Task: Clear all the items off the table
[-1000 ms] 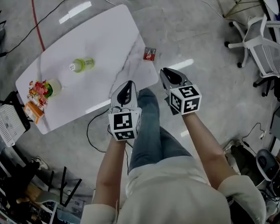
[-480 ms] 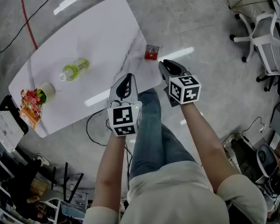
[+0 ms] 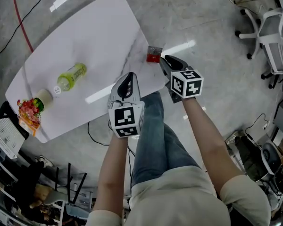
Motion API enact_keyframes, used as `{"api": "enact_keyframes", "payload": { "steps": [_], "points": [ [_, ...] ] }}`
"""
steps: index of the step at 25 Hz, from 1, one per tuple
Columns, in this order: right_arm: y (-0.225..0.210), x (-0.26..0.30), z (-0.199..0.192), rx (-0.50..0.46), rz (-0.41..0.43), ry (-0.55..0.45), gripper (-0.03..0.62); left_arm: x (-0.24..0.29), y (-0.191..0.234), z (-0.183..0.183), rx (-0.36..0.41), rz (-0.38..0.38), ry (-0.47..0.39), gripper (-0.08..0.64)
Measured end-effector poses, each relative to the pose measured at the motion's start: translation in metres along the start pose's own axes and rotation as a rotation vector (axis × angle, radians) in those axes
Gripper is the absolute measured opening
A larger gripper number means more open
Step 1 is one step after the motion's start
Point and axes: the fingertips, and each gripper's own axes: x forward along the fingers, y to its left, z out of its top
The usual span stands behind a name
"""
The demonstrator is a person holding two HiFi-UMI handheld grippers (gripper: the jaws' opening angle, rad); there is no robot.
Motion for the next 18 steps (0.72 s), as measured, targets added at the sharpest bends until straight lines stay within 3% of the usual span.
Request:
{"api": "enact_keyframes", "payload": {
  "steps": [18],
  "points": [
    [-0.016, 0.048, -0.008, 0.073, 0.030, 0.045, 0.126, 0.029, 0.027, -0.012, -0.045, 0.033, 0.027, 0.011]
  ]
}}
